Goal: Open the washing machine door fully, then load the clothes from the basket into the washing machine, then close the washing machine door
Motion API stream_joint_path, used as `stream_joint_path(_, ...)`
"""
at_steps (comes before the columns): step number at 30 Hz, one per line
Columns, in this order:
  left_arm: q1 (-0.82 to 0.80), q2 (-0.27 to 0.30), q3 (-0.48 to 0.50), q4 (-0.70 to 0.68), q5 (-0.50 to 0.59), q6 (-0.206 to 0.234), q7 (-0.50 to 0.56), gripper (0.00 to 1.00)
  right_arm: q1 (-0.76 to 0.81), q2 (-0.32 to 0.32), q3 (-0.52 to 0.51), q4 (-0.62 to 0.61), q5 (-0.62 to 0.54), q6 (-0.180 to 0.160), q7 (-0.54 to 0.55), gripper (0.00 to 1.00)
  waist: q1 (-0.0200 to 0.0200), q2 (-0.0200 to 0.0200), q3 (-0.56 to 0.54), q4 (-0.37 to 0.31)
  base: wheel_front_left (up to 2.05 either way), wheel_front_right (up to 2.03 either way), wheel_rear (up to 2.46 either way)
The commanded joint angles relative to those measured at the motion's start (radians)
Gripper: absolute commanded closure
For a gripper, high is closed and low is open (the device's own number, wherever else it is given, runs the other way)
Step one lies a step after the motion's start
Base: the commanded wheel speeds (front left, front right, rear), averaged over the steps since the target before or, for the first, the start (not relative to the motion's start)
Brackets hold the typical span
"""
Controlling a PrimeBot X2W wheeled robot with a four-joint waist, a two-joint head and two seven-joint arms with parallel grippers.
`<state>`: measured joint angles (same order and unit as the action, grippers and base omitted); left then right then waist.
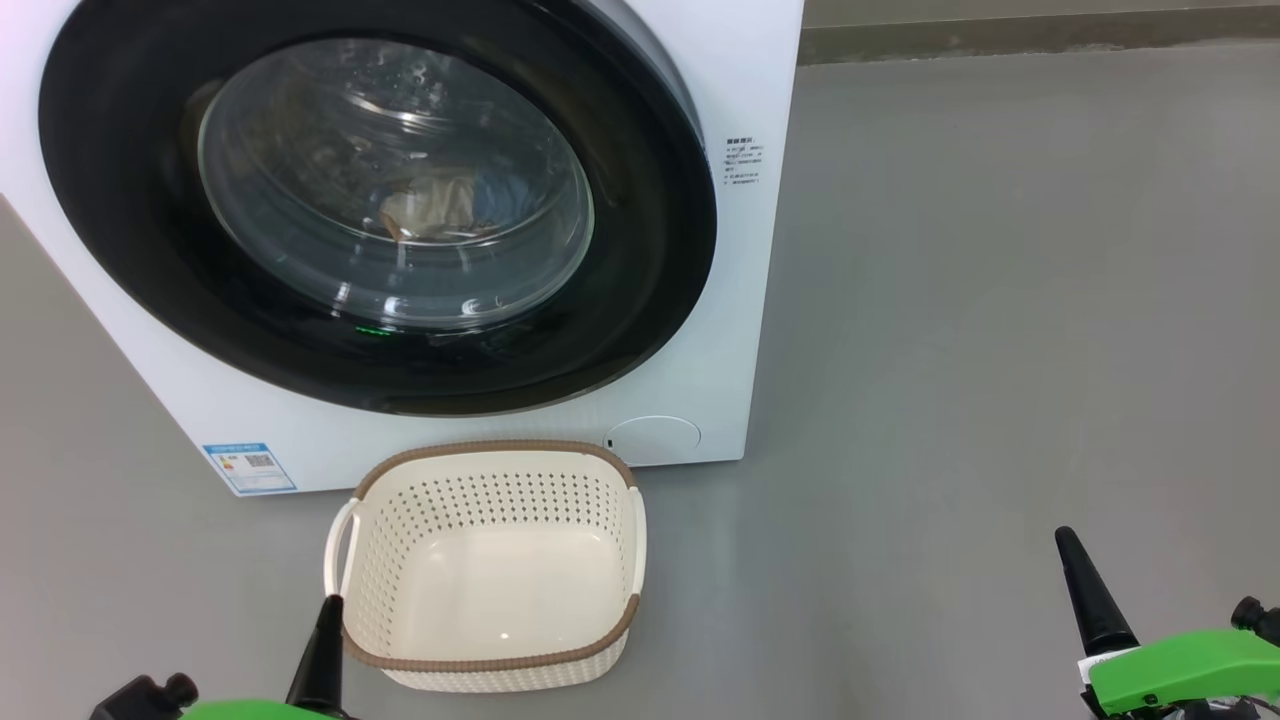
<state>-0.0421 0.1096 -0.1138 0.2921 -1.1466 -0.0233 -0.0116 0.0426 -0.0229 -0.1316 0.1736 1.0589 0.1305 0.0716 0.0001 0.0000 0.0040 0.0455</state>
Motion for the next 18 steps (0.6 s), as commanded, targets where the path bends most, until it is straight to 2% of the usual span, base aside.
stream_joint_path(1,-0.044,0.006,0.036,-0.032,-0.029,-0.012,0.008,1.00,-0.049,-0.017,0.011,-0.016,0.036,0.000,0.008,1.00,0.0000,0.0000,0.000,-0.002,0.00,0.00,0.00)
stream_joint_path(18,-0.052,-0.015,0.102,-0.037,-0.183,-0.046,0.047,1.00,-0.084,-0.021,0.013,0.015,0.217,0.000,0.020,1.00,0.0000,0.0000,0.000,-0.017,0.00,0.00,0.00)
